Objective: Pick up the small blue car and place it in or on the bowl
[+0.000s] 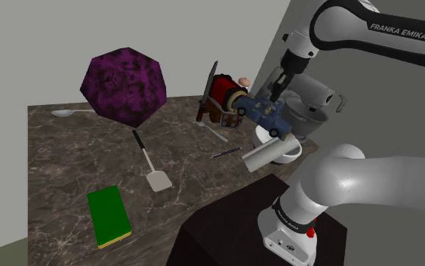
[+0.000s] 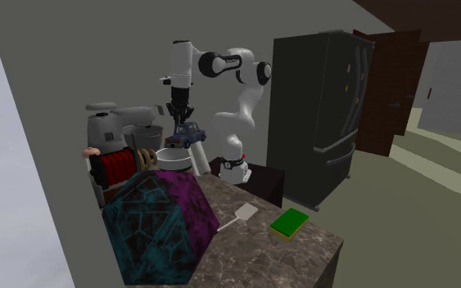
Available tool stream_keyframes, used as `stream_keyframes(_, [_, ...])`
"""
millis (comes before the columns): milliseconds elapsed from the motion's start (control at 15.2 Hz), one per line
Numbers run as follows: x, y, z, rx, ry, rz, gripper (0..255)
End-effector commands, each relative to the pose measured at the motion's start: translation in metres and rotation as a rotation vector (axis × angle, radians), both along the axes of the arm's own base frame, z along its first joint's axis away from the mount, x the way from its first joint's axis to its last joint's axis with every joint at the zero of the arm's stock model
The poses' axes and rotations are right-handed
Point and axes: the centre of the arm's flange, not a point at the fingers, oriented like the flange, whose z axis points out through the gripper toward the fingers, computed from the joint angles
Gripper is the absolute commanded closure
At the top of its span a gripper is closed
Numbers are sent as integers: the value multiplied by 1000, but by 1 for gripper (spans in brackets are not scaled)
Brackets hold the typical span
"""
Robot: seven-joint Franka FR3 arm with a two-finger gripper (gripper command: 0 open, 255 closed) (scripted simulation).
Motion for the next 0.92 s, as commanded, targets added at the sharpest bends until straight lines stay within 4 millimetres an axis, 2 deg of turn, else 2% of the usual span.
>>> stream_keyframes(0, [-14,-24,3,-1,-1,2,255])
stream_keyframes(726, [-77,-152,21,-1,-1,2,255])
stream_keyframes(858, [-77,-152,11,-1,-1,2,255])
